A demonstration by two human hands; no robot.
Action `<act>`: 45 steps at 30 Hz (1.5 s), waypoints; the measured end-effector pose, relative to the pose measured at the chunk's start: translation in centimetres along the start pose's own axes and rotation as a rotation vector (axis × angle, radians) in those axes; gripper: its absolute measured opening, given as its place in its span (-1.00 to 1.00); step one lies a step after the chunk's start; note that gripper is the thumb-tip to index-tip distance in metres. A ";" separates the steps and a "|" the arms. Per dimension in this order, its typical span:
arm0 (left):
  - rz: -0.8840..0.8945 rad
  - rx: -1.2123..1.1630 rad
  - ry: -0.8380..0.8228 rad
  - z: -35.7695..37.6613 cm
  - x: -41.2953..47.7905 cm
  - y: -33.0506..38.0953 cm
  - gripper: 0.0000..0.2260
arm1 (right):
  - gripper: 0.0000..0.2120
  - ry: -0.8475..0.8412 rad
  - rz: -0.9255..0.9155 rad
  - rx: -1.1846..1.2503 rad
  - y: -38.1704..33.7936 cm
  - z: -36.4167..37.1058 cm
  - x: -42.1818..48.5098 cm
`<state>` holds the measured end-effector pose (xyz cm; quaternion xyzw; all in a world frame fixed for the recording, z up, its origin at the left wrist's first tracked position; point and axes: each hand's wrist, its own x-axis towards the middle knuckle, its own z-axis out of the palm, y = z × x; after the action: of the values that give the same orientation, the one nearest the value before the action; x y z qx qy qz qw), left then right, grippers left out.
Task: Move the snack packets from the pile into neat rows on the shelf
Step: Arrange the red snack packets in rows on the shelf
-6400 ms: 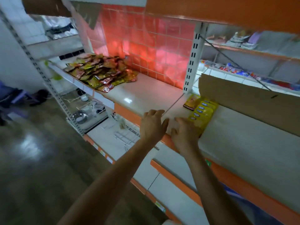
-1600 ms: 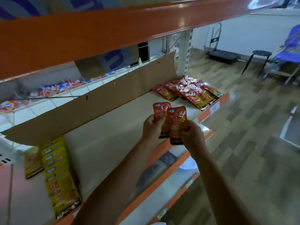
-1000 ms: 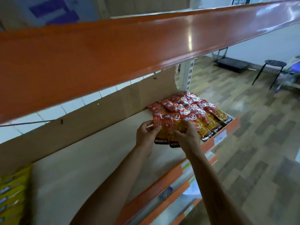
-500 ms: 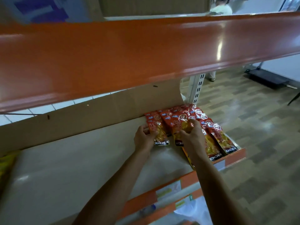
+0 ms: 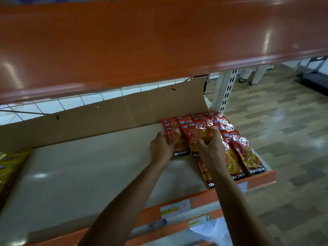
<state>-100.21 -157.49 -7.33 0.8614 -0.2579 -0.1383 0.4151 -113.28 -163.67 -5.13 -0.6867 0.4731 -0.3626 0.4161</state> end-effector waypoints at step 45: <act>0.048 -0.009 0.007 0.6 -2.6 -0.7 -0.61 | -0.59 -0.192 -0.210 -0.519 0.0 0.5 -1.5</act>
<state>-102.37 -156.07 -8.21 0.8535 -0.2767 -0.1266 0.4231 -113.25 -162.17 -5.49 -0.8464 0.4350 -0.2041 0.2296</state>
